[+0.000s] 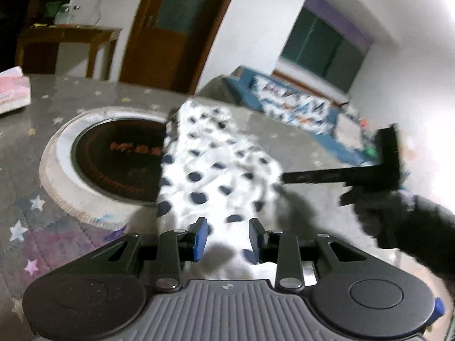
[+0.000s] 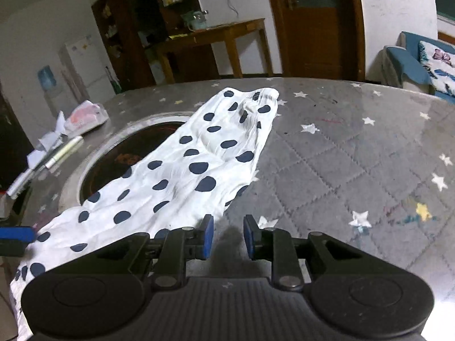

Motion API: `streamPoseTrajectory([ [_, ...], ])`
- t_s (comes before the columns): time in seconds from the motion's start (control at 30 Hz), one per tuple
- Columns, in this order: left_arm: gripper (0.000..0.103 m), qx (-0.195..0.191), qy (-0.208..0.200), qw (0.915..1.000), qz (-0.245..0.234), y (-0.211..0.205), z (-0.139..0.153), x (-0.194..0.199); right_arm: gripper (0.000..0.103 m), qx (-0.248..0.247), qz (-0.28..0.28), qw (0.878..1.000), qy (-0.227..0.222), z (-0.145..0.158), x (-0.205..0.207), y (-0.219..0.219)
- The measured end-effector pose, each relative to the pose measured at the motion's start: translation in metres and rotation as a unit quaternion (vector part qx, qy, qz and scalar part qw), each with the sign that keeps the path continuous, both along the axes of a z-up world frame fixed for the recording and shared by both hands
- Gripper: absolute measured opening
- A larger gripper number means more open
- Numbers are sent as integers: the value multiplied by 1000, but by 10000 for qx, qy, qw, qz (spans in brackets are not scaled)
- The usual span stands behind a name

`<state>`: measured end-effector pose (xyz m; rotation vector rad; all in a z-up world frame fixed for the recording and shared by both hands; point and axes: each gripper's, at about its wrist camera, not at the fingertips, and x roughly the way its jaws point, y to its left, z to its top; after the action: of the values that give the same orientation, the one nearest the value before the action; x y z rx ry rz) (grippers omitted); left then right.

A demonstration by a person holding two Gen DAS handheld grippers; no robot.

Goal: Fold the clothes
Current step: 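Lay the pants down lengthwise with both grippers and release them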

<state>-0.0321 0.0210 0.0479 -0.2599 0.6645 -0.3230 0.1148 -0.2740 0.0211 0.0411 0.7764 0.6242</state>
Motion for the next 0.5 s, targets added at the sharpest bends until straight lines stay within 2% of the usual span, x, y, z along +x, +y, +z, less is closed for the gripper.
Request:
streamPoseTrajectory([
  [0.1, 34, 158, 221, 9995, 133, 0, -11, 8, 29, 72, 237, 9997, -76, -7, 2, 4],
  [0.3, 35, 361, 395, 9983, 224, -2, -16, 10, 30, 191, 595, 9975, -321, -17, 10, 19],
  [0.37, 36, 423, 418, 9979, 248, -4, -15, 11, 24, 340, 666, 9967, -329, -19, 11, 20],
  [0.4, 36, 453, 431, 9977, 258, -5, -15, 12, 11, 422, 682, 9962, -325, -19, 11, 19],
  [0.5, 36, 541, 456, 9971, 265, -7, -14, 12, 6, 456, 640, 9959, -447, -14, 4, 13],
])
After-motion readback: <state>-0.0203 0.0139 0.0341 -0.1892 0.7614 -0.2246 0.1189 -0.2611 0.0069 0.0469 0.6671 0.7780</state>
